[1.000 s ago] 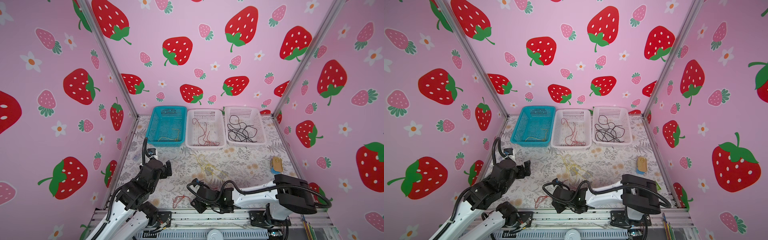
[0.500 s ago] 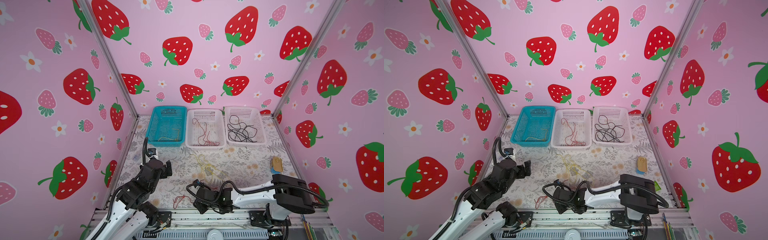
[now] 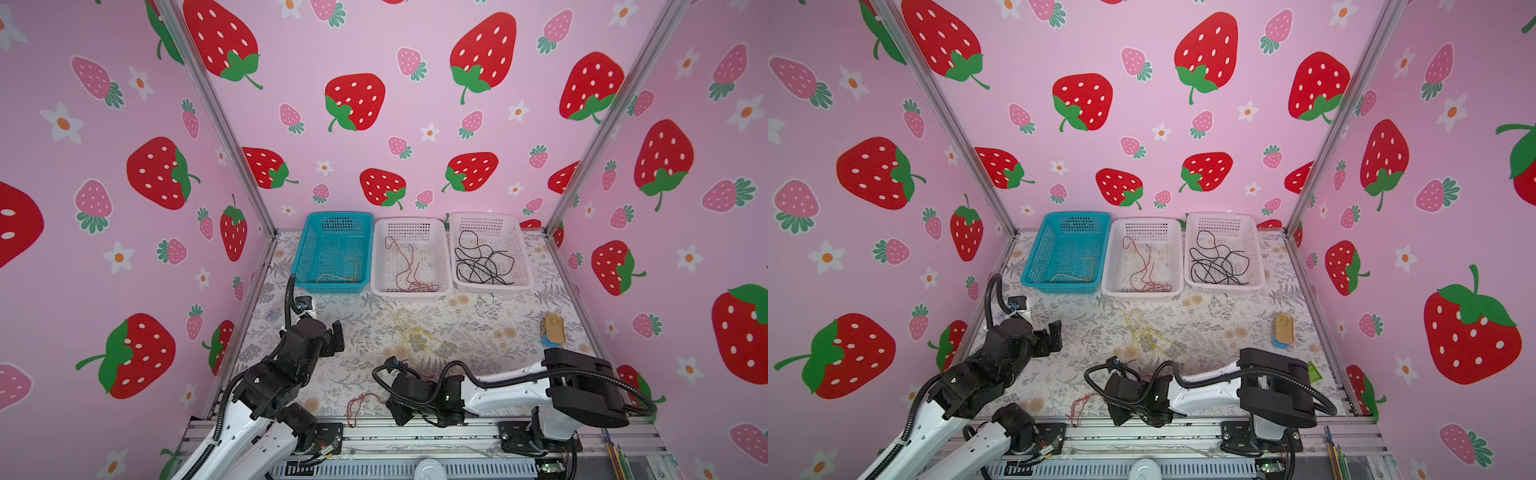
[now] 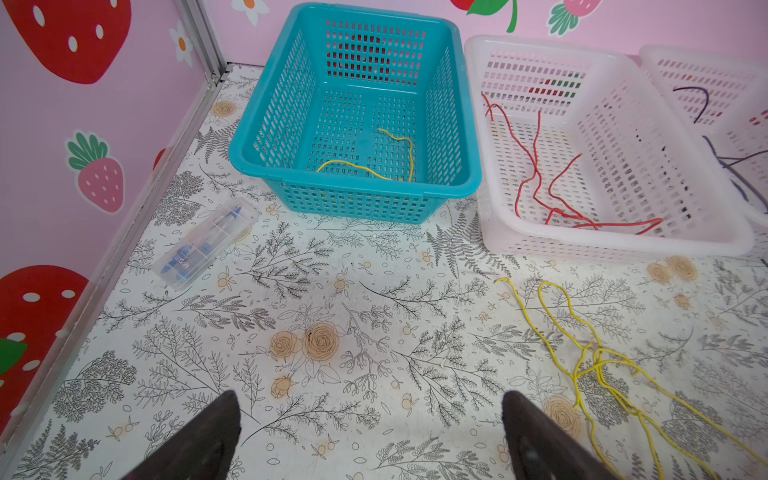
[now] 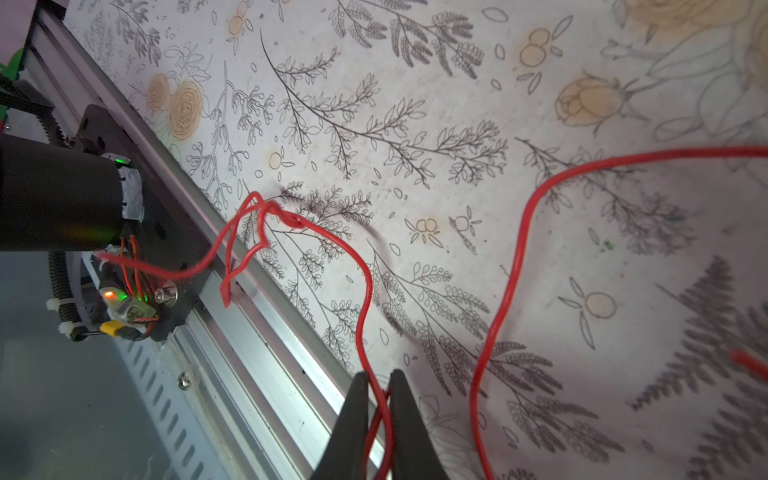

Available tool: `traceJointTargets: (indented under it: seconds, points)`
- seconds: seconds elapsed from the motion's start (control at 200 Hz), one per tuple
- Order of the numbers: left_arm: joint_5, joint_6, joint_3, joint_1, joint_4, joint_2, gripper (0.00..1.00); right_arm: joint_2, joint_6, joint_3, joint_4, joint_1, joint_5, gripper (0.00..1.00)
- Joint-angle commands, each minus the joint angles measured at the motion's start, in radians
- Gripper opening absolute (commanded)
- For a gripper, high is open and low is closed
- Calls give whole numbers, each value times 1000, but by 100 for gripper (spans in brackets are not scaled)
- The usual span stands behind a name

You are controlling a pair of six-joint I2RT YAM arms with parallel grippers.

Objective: Untangle the cables
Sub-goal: 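Grasp the red wire near the table edge with the right gripper, then lift the red wire with the right gripper into the middle white basket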

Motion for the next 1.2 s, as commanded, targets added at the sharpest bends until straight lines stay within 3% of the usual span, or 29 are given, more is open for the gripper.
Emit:
traceJointTargets:
  seconds: [0.0,0.205,0.545,0.87,1.196]
  points:
    - [-10,-8,-6,5,9,-2,99,-8,18,11,-18,-3,35,9]
    - [-11,-6,-6,5,8,0,99,-61,13,3,-38,-10,81,0]
    - [-8,-5,-6,5,9,5,99,-297,-34,-47,-74,-114,133,0]
    - [1,-3,-5,5,10,12,99,-484,-193,44,-214,-417,135,0]
    - [1,3,-6,7,11,14,99,-328,-325,247,-234,-746,-14,0]
